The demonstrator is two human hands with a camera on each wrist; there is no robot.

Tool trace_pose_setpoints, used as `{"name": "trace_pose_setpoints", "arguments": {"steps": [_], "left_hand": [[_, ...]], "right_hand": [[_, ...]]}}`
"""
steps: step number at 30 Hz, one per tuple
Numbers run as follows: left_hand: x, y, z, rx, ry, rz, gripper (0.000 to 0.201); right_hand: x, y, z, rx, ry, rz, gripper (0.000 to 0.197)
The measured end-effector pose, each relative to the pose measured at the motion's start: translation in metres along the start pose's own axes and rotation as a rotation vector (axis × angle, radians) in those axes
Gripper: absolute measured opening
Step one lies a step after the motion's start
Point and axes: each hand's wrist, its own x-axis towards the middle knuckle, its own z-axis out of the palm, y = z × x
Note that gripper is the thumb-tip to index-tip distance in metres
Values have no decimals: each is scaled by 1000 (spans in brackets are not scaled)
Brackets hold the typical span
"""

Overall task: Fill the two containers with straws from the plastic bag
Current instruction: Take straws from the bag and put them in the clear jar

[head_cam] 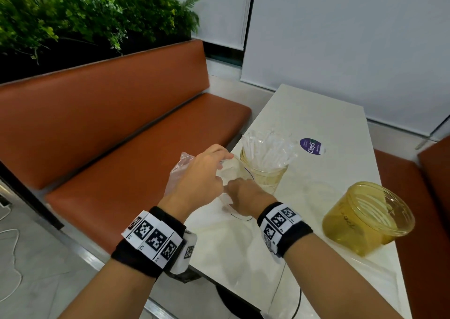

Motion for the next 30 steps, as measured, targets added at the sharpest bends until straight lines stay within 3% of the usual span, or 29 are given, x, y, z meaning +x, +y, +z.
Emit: {"name": "trace_pose_setpoints", "arguments": {"steps": [3,6,12,14,16,20,22,25,27,30], "left_hand": [[0,0,3,-17,-3,-2,63],[-1,-8,6,-26,-16,-13,65],[-6,-15,11,-65,-56,-5,63],[-6,-14,12,-62,-70,22,74],[-7,-9,11,-7,-99,37,88],[-6,-2,18,84,-87,37,99],[-3,-4,26,91,-26,21,92],[4,-7,36,151,94,16,58],[6,-4,38,202,159,41,40],[8,-2,39,291,162,55,25]], "right_hand": [[1,-4,3,-12,-44,34,35],[1,0,3,114,-39,61,35],[-14,11,-23,361,-166,119,32],[-24,16,-39,402,-177,111,12],[-35,22,-57,415,-177,103,20],[-53,35,-90,463,-129,96,26],[-60,39,-105,459,-89,97,31],[-67,41,-118,450,-9,95,8],[-68,43,-121,479,56,98,10],[-69,45,-118,615,166,112,7]]}}
